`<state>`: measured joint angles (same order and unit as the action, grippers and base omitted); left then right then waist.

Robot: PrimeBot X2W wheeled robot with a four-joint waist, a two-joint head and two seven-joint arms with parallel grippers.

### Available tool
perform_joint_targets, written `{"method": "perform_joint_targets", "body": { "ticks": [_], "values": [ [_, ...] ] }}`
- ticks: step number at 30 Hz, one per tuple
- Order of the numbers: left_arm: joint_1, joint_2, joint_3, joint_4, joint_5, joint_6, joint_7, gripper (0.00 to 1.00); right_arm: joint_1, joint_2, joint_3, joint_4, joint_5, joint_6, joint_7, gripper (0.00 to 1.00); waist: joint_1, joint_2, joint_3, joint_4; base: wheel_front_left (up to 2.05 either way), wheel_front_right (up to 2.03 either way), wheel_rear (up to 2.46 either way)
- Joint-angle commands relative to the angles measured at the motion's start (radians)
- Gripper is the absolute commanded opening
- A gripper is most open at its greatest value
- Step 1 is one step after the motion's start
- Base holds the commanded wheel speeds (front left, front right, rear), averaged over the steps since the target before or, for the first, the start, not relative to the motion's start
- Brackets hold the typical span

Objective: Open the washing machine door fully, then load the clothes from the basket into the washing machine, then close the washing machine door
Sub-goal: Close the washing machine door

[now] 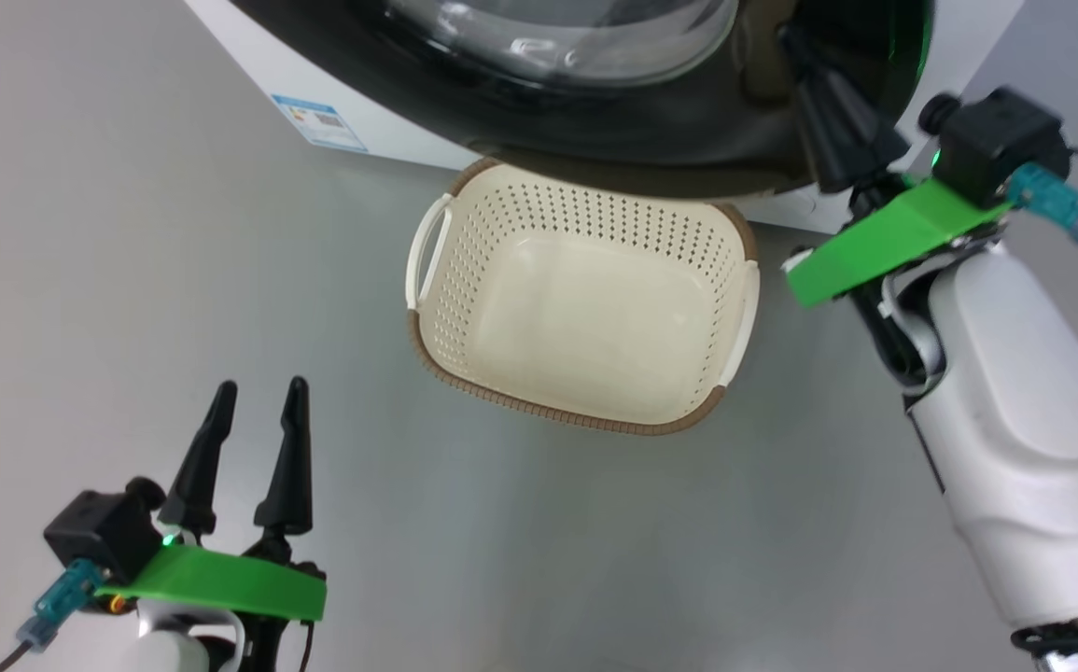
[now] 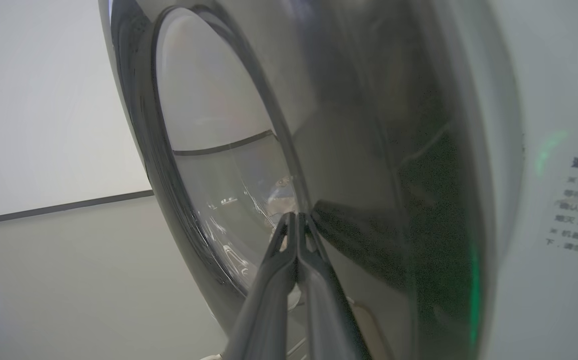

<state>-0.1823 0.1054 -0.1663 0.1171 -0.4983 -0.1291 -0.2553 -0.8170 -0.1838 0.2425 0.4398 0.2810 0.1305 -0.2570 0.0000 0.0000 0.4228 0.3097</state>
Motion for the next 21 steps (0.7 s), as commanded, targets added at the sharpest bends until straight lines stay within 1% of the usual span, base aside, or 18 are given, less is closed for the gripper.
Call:
{"method": "perform_joint_targets", "body": {
  "ticks": [1,12,21],
  "values": [
    [-0.027,0.018,0.031,-0.025,0.004,-0.002,-0.006,1.00,-0.018,0.012,0.001,-0.019,-0.017,0.000,-0.005,0.00,0.0000,0.0000,0.010,0.008,0.00,0.00,0.00],
    [-0.063,0.011,0.017,-0.030,0.001,-0.002,-0.006,1.00,-0.129,0.016,-0.085,0.011,-0.056,0.000,-0.005,0.00,0.0000,0.0000,0.062,0.032,0.00,0.00,0.00],
    [-0.092,0.005,0.007,-0.029,-0.002,-0.002,-0.006,1.00,-0.196,0.037,-0.157,0.024,-0.096,0.000,-0.005,0.00,0.0000,0.0000,0.097,0.043,0.00,0.00,0.00]
  ]
}}
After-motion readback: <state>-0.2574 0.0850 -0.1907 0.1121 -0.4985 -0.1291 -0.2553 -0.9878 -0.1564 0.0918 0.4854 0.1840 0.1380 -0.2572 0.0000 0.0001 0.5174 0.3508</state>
